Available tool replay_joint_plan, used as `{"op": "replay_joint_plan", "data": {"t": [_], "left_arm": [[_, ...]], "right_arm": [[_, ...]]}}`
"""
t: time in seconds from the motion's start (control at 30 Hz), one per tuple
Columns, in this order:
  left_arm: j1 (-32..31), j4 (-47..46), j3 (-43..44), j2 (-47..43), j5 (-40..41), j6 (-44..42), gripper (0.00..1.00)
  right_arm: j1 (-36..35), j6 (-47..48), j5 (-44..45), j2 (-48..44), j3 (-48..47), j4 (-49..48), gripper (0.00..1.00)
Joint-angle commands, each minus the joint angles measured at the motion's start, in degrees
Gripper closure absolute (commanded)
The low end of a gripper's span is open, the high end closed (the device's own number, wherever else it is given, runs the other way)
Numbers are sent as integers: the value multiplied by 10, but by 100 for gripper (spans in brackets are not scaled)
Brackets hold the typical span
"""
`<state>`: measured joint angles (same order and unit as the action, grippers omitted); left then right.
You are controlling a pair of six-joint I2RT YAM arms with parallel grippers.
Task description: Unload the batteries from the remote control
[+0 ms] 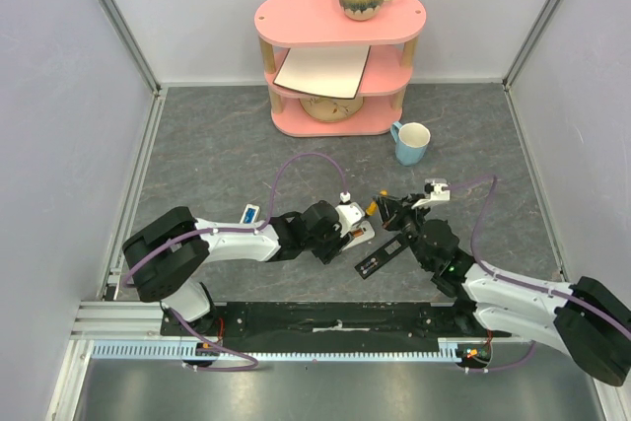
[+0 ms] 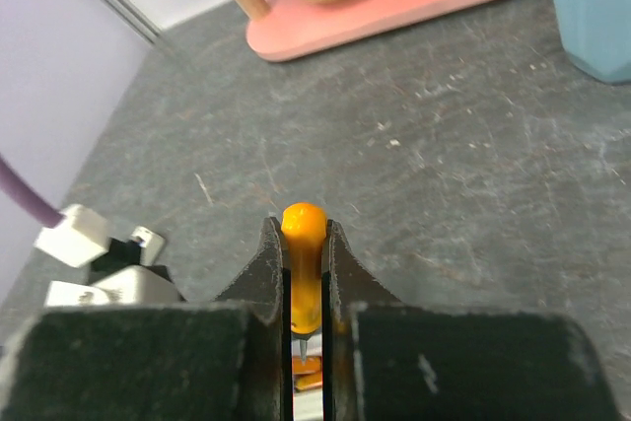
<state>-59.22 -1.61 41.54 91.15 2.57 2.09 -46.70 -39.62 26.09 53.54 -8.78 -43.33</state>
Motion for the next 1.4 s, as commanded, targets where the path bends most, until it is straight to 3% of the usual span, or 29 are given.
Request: {"op": "replay_joint_plan", "data": {"t": [0.0, 0.33, 0.73, 1.37], "left_arm": [[1, 10, 6, 14, -14, 20, 98], [2, 11, 7, 16, -17, 20, 98], [2, 11, 10, 18, -17, 20, 98], [1, 13, 11, 19, -17, 19, 98]], "right_arm": [[6, 2, 30, 31, -28, 6, 100], [20, -1, 34, 90, -17, -60, 100], [22, -20, -33, 174, -24, -112, 100], [22, -71, -102, 163, -34, -138, 100]]}}
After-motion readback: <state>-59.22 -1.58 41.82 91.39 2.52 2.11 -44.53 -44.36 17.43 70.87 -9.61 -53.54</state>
